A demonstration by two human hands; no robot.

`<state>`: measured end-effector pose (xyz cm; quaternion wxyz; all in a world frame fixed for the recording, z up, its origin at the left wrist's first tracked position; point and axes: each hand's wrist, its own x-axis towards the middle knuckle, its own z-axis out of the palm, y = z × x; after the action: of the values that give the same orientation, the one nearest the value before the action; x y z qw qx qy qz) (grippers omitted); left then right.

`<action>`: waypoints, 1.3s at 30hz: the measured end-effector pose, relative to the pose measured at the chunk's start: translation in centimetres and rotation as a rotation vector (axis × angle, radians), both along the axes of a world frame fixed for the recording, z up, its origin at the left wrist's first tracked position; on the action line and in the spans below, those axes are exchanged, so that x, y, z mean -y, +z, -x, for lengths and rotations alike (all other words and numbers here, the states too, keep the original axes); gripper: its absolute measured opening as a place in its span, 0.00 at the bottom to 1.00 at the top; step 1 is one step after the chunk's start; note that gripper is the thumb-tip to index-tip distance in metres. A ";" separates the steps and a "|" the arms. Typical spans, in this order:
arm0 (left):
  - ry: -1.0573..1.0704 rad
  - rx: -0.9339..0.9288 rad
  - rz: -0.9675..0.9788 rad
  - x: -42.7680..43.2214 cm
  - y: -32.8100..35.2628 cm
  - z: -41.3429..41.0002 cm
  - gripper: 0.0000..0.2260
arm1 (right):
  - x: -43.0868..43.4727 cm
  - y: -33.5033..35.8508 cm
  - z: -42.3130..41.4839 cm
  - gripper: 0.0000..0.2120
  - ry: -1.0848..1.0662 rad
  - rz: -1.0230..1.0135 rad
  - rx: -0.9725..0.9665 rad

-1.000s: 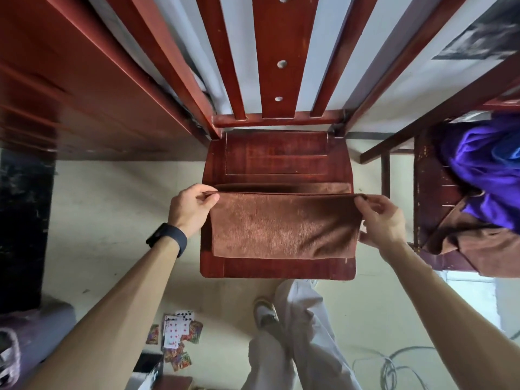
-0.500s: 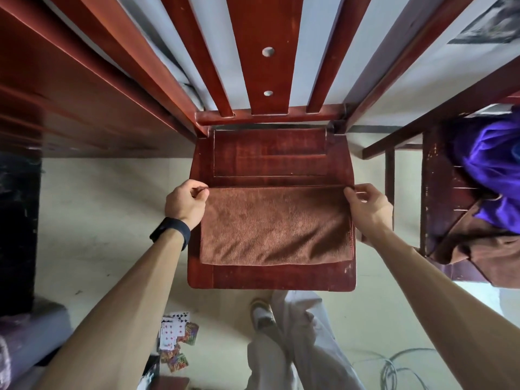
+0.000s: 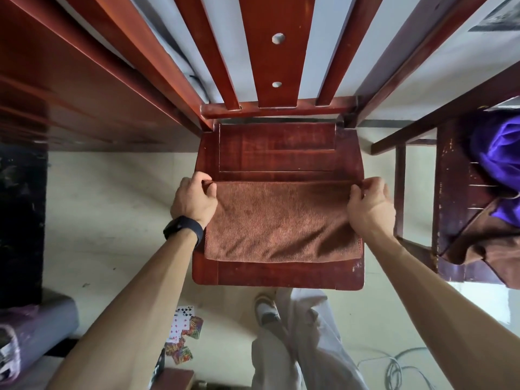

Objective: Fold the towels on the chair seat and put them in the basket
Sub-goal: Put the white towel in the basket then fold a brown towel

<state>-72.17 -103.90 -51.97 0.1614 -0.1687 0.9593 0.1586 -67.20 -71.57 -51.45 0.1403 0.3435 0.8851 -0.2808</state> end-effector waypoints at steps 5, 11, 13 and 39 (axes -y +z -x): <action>-0.405 -0.256 0.141 -4.3 0.4 -5.8 0.22 | 4.5 1.0 -3.6 0.22 0.472 -0.268 -0.216; -0.330 -0.002 0.090 -5.9 -3.8 -9.2 0.32 | 5.2 -2.9 -5.5 0.33 0.824 -0.268 -0.014; -0.328 -0.016 0.127 -4.6 -4.9 -9.2 0.32 | 2.6 -3.9 -5.6 0.35 0.890 -0.330 0.003; 0.124 -0.264 -0.112 -13.7 0.7 -10.1 0.25 | 4.4 2.8 -12.4 0.20 0.052 -0.062 0.115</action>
<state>-62.04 -90.15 -51.27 0.0330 -0.1959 0.9496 0.2425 -54.75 -75.94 -48.66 0.1875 0.3403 0.8925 -0.2290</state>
